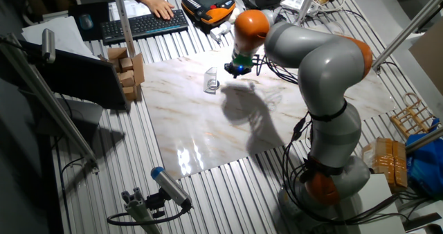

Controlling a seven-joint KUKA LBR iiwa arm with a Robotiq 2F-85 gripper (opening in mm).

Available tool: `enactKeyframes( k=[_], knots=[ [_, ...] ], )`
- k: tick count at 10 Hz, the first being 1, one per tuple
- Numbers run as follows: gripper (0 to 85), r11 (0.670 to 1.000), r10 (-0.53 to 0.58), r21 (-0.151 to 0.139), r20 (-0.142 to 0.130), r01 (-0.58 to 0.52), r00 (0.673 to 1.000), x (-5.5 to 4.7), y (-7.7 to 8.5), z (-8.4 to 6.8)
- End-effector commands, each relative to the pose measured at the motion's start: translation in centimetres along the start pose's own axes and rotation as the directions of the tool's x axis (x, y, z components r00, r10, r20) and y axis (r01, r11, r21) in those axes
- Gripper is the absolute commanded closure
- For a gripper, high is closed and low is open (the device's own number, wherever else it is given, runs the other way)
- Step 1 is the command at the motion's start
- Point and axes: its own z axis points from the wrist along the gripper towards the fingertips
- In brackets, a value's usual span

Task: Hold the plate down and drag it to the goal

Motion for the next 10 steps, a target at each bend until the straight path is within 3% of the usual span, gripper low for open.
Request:
enactKeyframes(
  k=[1,5,6,7,9,10],
  knots=[
    [85.0,0.829,-0.558,-0.052,0.002,0.557,0.83,-0.05,-0.04,-0.03],
    [85.0,0.831,-0.554,-0.049,0.003,0.553,0.833,-0.01,-0.05,-0.07],
    [85.0,0.841,-0.54,-0.02,0.007,0.54,0.841,-0.01,-0.05,-0.07],
    [85.0,0.851,-0.524,0.039,0.022,0.523,0.851,-0.01,-0.05,-0.07],
    [85.0,0.882,-0.47,0.04,0.012,0.469,0.883,-0.01,-0.05,-0.07],
    [85.0,0.888,-0.46,-0.025,-0.018,0.459,0.888,-0.01,-0.05,-0.07]
  ],
)
